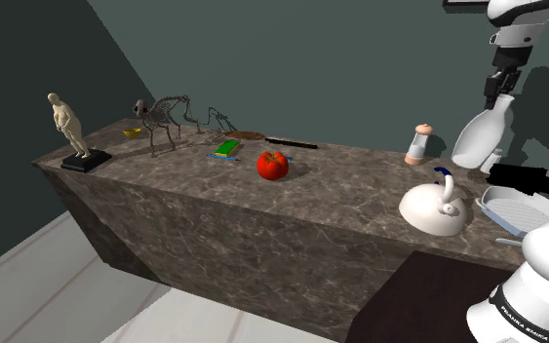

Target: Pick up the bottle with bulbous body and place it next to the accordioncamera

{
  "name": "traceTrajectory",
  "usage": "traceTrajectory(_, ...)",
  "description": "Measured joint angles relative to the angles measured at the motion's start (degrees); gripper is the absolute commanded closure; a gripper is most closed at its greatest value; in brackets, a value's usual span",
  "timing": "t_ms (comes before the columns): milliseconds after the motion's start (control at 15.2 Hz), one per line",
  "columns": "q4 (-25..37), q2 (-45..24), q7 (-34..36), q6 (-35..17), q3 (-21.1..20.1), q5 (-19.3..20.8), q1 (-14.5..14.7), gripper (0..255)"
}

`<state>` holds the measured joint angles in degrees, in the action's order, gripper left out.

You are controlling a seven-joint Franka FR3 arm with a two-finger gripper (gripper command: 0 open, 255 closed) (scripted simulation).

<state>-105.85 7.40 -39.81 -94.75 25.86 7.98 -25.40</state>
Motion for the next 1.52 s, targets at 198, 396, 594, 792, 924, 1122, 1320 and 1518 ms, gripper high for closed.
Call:
traceTrajectory(198, -2.8, 0.3, 0.2, -2.6, 0.1, 0.2, -0.1, 255)
traceTrajectory(396, -4.9, 0.2, 0.4, -4.7, 0.2, 0.2, -0.1, 255)
traceTrajectory(594, -7.0, 0.1, 0.5, -6.9, 0.3, 0.3, -0.2, 255)
traceTrajectory(792, -9.1, -0.2, 0.6, -9.2, 0.4, 0.3, -0.3, 255)
traceTrajectory(924, -10.5, -0.3, 0.8, -10.7, 0.4, 0.2, -0.2, 255)
traceTrajectory(1122, -12.2, -1.1, 0.6, -13.2, 0.7, 0.1, -0.4, 255)
traceTrajectory(1320, -14.1, -1.6, 0.8, -15.5, 0.8, -0.1, -0.4, 255)
traceTrajectory(1518, -15.7, -2.3, 0.7, -17.8, 1.0, -0.2, -0.5, 255)
